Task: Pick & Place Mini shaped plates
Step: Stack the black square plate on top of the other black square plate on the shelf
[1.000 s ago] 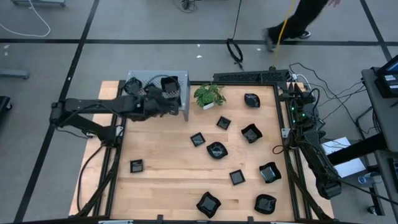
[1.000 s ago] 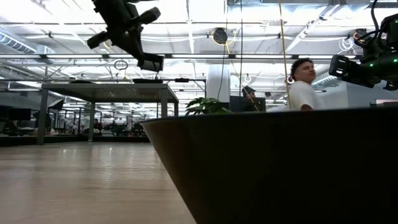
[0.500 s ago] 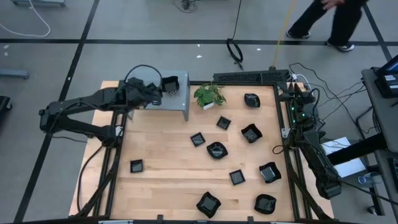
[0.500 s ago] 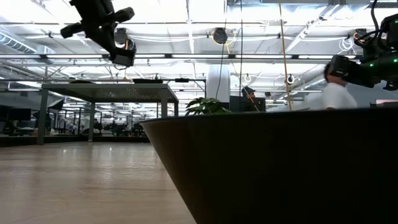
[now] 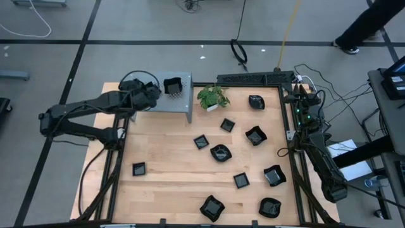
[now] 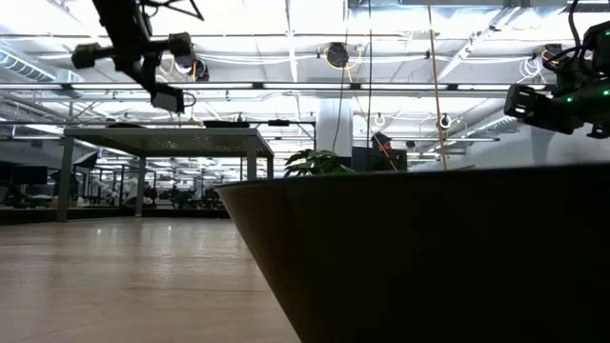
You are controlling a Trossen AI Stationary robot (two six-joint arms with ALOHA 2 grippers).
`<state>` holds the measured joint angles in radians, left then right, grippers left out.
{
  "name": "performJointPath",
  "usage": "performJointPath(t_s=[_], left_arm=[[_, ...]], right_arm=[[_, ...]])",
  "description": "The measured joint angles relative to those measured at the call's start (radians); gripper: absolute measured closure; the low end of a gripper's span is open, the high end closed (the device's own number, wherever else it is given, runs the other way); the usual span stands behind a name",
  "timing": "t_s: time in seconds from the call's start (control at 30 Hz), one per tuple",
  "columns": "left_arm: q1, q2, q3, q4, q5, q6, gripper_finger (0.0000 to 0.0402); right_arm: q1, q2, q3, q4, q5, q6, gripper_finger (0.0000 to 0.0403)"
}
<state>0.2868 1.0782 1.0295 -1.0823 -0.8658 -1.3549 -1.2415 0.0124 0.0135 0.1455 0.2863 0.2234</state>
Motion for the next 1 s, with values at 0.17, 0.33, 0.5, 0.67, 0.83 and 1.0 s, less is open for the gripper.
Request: performJointPath(t_s=[0.17, 0.33, 0.5, 0.67, 0.83, 1.0], left_arm=[[0.021, 0.000, -0.075, 0.114, -0.008, -0.046, 0.0388], [0.057, 0.000, -0.103, 0.179, -0.008, -0.025, 0.0395], [0.098, 0.000, -0.103, 0.232, 0.005, 0.049, 0.0387], [0.133, 0.012, -0.103, 0.277, 0.040, 0.118, 0.0394], [0.149, 0.017, -0.104, 0.298, 0.076, 0.153, 0.0389], [0.152, 0.016, -0.104, 0.299, 0.097, 0.164, 0.0391]], right_arm=[[0.000, 0.000, 0.000, 0.000, 0.000, 0.000, 0.0303], [0.000, 0.000, 0.000, 0.000, 0.000, 0.000, 0.0303], [0.000, 0.000, 0.000, 0.000, 0.000, 0.000, 0.0303], [0.000, 0.000, 0.000, 0.000, 0.000, 0.000, 0.0303], [0.000, 0.000, 0.000, 0.000, 0.000, 0.000, 0.0303], [0.000, 0.000, 0.000, 0.000, 0.000, 0.000, 0.0303]])
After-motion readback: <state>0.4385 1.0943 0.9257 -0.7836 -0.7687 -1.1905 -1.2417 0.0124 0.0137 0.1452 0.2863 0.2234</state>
